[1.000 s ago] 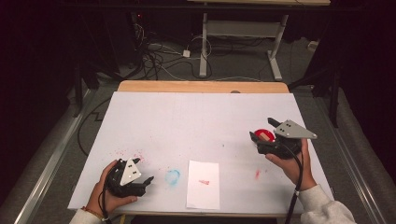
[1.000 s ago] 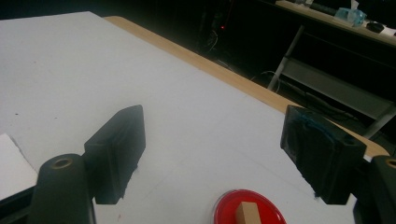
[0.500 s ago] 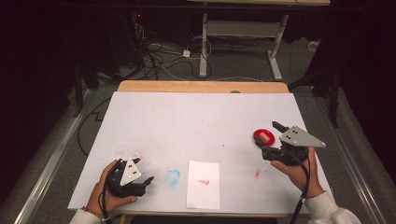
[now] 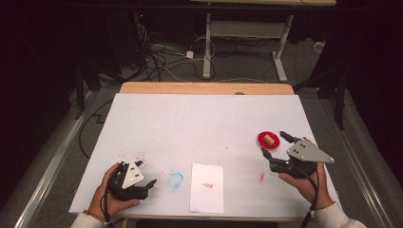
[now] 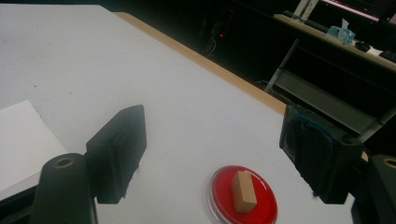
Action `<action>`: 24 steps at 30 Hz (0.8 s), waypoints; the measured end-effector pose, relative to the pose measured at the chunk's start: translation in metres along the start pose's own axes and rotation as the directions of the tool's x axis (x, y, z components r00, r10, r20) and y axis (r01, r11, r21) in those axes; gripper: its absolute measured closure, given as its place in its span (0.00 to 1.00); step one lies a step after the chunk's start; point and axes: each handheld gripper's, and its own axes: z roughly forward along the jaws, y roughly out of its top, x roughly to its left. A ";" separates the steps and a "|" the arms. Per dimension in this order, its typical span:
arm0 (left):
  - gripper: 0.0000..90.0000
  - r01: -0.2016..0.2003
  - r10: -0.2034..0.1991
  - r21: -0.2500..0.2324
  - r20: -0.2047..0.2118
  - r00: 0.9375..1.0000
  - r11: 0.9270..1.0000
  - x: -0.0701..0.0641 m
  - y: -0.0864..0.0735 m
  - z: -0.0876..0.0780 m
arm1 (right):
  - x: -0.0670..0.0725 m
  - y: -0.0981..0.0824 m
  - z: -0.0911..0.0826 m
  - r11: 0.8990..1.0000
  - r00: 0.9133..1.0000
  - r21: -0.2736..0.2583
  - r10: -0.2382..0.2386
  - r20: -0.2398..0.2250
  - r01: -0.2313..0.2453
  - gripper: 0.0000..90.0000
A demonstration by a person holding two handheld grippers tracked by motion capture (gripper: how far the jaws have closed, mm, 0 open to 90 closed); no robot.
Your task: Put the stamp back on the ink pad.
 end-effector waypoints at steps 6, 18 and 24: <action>0.24 -0.002 0.002 0.001 0.001 1.000 1.000 0.000 0.001 0.001 | 0.001 -0.011 -0.004 1.000 1.000 0.002 -0.002 0.005 0.002 0.26; 0.24 0.002 -0.002 0.000 0.006 1.000 1.000 0.002 0.002 0.003 | 0.007 -0.034 -0.007 1.000 1.000 0.015 -0.014 0.009 0.014 0.26; 0.24 0.002 -0.002 0.003 0.005 1.000 1.000 0.001 0.002 0.003 | 0.012 -0.051 -0.006 1.000 1.000 0.013 -0.013 -0.015 0.013 0.26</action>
